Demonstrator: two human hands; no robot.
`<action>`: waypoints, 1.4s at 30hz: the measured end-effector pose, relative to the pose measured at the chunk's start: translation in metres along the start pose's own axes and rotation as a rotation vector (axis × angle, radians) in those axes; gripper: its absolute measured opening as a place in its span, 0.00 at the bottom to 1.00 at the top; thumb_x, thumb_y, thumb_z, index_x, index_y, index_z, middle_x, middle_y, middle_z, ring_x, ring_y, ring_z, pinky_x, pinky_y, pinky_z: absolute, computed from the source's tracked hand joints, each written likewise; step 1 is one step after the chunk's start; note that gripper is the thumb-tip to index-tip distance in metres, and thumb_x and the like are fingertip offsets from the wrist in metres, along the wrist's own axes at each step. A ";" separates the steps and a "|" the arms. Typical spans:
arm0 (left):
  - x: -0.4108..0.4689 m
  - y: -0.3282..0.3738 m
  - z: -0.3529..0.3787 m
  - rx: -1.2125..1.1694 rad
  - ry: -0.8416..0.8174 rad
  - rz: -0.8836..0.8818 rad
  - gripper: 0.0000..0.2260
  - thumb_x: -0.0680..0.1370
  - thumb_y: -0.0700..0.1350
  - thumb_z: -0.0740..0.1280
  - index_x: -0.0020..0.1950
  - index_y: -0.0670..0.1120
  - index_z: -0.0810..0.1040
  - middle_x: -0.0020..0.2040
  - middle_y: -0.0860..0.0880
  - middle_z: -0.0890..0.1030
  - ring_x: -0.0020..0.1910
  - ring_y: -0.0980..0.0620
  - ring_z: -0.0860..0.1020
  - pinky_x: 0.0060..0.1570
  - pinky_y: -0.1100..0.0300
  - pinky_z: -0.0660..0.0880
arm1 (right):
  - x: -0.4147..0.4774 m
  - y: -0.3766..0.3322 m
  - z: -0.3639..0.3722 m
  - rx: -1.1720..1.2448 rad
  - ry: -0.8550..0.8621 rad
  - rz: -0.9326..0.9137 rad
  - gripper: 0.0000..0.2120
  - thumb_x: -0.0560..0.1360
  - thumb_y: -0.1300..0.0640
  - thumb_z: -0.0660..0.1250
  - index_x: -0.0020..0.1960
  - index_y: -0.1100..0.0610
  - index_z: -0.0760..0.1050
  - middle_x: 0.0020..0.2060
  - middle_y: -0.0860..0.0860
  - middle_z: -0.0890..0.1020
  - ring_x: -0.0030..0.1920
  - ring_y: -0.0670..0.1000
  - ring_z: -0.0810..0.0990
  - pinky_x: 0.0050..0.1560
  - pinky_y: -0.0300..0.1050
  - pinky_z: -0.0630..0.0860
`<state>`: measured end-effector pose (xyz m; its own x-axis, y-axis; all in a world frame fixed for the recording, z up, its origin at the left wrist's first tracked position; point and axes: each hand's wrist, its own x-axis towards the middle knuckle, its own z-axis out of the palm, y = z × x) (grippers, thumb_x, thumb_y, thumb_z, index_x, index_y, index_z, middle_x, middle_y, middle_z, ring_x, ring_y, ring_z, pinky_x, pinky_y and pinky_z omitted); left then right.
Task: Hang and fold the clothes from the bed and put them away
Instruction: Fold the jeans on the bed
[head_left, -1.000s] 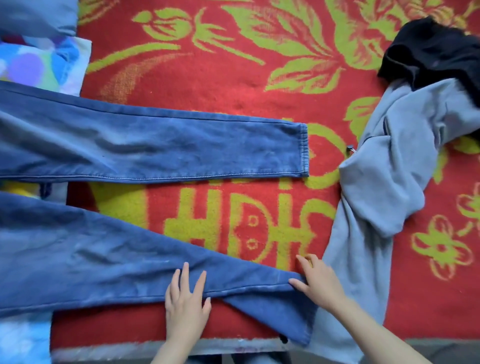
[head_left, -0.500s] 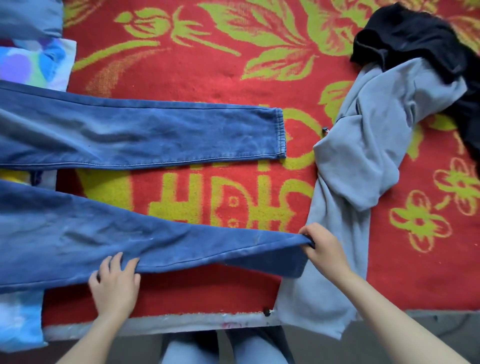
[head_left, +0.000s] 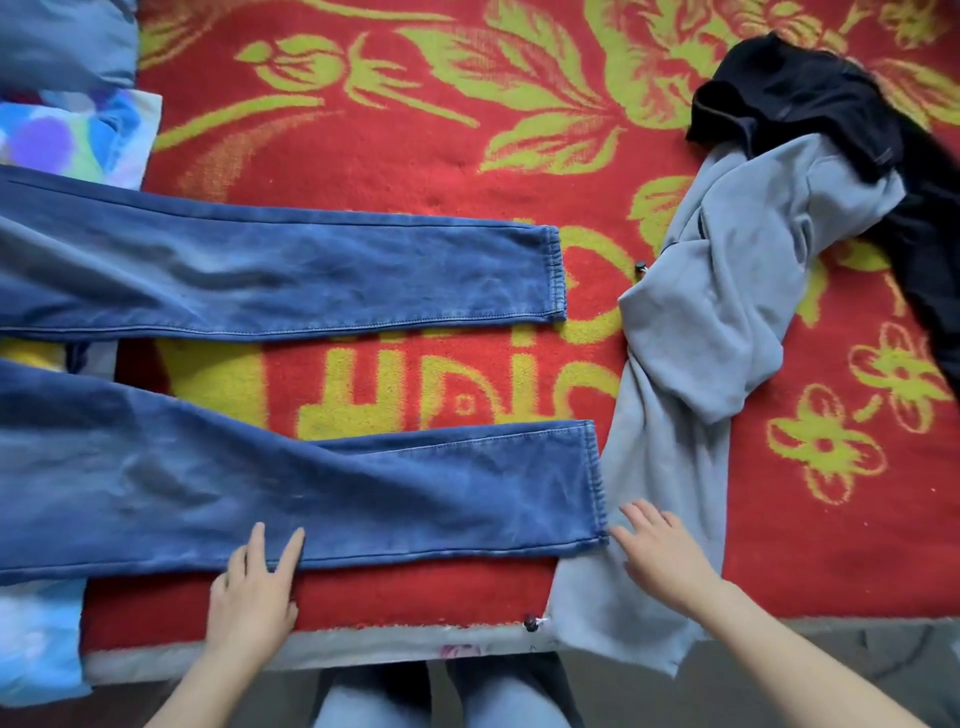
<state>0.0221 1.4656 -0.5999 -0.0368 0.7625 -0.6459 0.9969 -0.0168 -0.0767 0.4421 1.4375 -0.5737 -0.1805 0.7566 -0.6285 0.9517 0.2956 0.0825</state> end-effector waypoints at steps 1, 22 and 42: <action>-0.001 0.007 -0.002 -0.044 -0.003 -0.010 0.39 0.74 0.51 0.68 0.78 0.53 0.48 0.77 0.38 0.51 0.73 0.43 0.60 0.66 0.54 0.64 | 0.004 -0.005 0.008 0.100 -0.074 0.096 0.18 0.75 0.51 0.63 0.62 0.55 0.71 0.65 0.56 0.70 0.67 0.53 0.68 0.57 0.44 0.69; 0.017 0.043 -0.015 0.033 -0.041 0.236 0.26 0.74 0.50 0.66 0.72 0.54 0.65 0.76 0.49 0.60 0.63 0.47 0.70 0.57 0.56 0.71 | 0.059 0.000 -0.014 0.904 0.118 0.916 0.11 0.80 0.56 0.56 0.57 0.58 0.74 0.56 0.62 0.77 0.57 0.63 0.74 0.50 0.51 0.70; 0.025 0.053 -0.013 0.120 -0.088 0.210 0.29 0.78 0.50 0.59 0.76 0.59 0.51 0.69 0.53 0.65 0.63 0.52 0.69 0.57 0.60 0.67 | 0.104 0.028 -0.018 1.325 0.491 0.966 0.16 0.78 0.54 0.62 0.33 0.56 0.65 0.29 0.51 0.69 0.37 0.54 0.70 0.36 0.44 0.58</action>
<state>0.0743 1.4922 -0.6108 0.1588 0.6754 -0.7201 0.9682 -0.2493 -0.0203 0.4452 1.5347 -0.6228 0.7278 0.5263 -0.4396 0.2474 -0.7995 -0.5474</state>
